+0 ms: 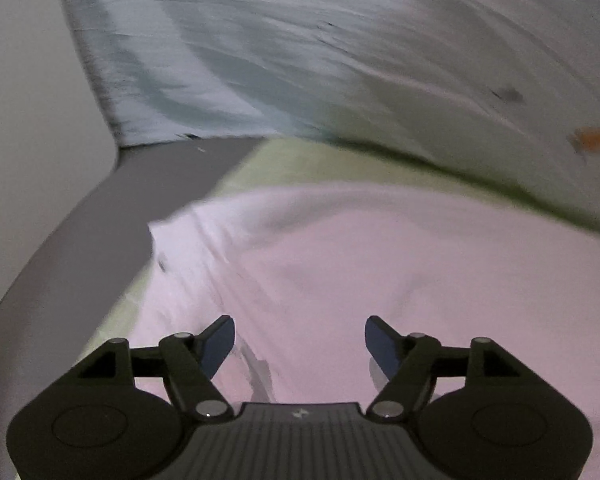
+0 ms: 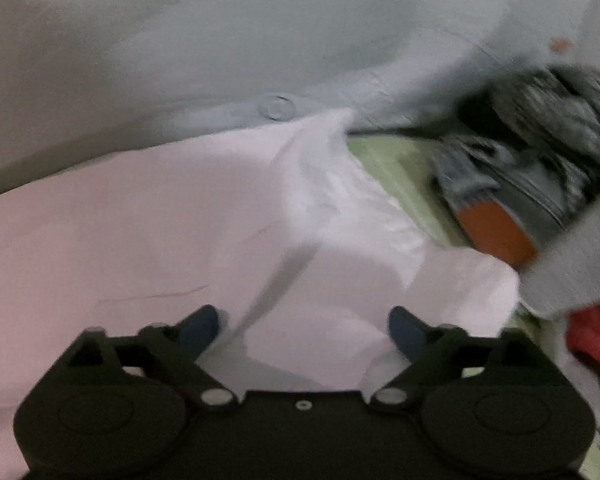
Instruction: Fold clothes
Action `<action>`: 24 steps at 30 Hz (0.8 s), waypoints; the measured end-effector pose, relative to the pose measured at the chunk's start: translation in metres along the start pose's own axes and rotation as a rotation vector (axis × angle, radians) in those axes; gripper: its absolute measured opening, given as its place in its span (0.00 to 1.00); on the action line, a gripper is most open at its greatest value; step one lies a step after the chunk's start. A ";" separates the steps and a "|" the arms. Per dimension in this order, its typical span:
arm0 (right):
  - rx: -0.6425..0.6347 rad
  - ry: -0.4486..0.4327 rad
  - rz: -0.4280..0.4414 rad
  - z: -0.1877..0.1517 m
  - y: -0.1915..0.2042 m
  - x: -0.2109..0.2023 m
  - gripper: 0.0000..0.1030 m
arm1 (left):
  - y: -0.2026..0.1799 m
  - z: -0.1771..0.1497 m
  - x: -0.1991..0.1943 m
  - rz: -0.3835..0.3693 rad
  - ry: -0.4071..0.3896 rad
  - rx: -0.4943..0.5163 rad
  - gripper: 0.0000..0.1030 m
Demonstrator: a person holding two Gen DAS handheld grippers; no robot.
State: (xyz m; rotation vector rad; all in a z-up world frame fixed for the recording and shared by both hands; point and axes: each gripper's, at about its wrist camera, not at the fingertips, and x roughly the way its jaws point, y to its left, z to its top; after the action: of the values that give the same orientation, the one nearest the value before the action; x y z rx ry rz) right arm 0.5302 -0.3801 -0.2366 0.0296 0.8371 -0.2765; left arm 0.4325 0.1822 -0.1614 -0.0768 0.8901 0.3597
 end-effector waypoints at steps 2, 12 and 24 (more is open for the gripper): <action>0.037 0.013 -0.058 -0.001 -0.017 0.002 0.94 | -0.010 -0.017 -0.010 -0.021 0.026 0.016 0.71; 0.305 0.018 -0.057 -0.010 -0.088 -0.014 0.35 | -0.036 -0.061 -0.035 -0.080 0.090 -0.013 0.71; 0.536 -0.024 -0.010 -0.018 -0.103 -0.032 0.06 | -0.041 -0.077 -0.007 -0.081 0.185 -0.085 0.73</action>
State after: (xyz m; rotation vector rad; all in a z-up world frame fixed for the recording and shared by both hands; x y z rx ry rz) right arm 0.4706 -0.4692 -0.2165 0.5214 0.7202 -0.5036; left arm 0.3852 0.1254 -0.2077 -0.2270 1.0516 0.3178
